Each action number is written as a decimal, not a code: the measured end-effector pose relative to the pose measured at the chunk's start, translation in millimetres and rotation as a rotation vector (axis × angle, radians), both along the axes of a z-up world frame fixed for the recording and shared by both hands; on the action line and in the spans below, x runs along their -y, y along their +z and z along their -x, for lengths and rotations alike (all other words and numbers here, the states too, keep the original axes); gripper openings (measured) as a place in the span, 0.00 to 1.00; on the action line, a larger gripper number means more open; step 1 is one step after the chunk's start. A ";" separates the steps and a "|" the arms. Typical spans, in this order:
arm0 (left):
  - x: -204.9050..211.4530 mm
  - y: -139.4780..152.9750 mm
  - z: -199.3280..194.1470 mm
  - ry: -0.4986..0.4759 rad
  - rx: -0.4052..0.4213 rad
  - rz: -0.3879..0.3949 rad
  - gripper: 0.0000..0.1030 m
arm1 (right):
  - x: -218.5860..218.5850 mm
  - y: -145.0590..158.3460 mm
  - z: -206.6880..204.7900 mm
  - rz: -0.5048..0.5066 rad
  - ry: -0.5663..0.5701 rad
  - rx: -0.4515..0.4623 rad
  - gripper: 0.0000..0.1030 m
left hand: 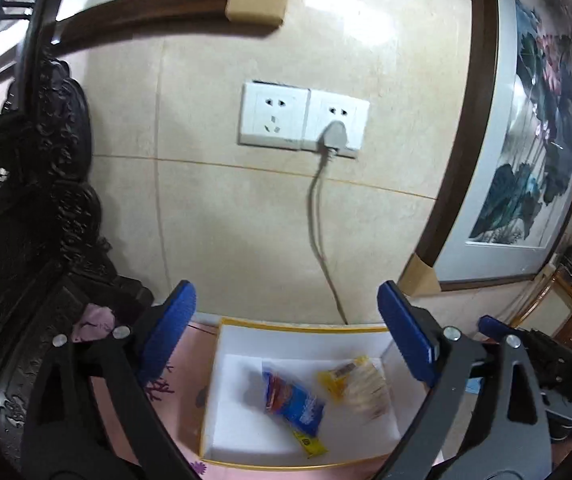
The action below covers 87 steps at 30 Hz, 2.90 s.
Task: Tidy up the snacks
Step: 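Lift the blue packet and white bun bag into the yellow box and release, then grasp the clear bread pack with the right tool while the left tool grasps the dark jerky stick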
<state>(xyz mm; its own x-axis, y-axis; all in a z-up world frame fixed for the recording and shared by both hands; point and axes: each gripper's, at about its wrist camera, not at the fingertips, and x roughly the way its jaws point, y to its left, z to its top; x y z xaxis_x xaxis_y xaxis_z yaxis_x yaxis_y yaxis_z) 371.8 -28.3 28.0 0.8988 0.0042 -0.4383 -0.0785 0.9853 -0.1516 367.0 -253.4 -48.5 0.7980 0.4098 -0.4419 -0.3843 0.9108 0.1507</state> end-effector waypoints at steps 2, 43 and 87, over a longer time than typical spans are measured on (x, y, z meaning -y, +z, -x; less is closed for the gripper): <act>-5.6 0.6 5.0 0.001 -0.005 0.014 0.91 | 2.4 0.0 4.7 -0.002 0.004 -0.004 0.65; -98.9 -151.2 258.3 0.219 -0.427 0.041 0.98 | -12.9 -253.2 94.1 0.208 -0.071 -0.661 0.54; 15.7 -249.8 258.5 -0.822 -0.621 -0.543 0.37 | 38.5 -203.7 172.0 -0.099 -0.049 -0.681 0.54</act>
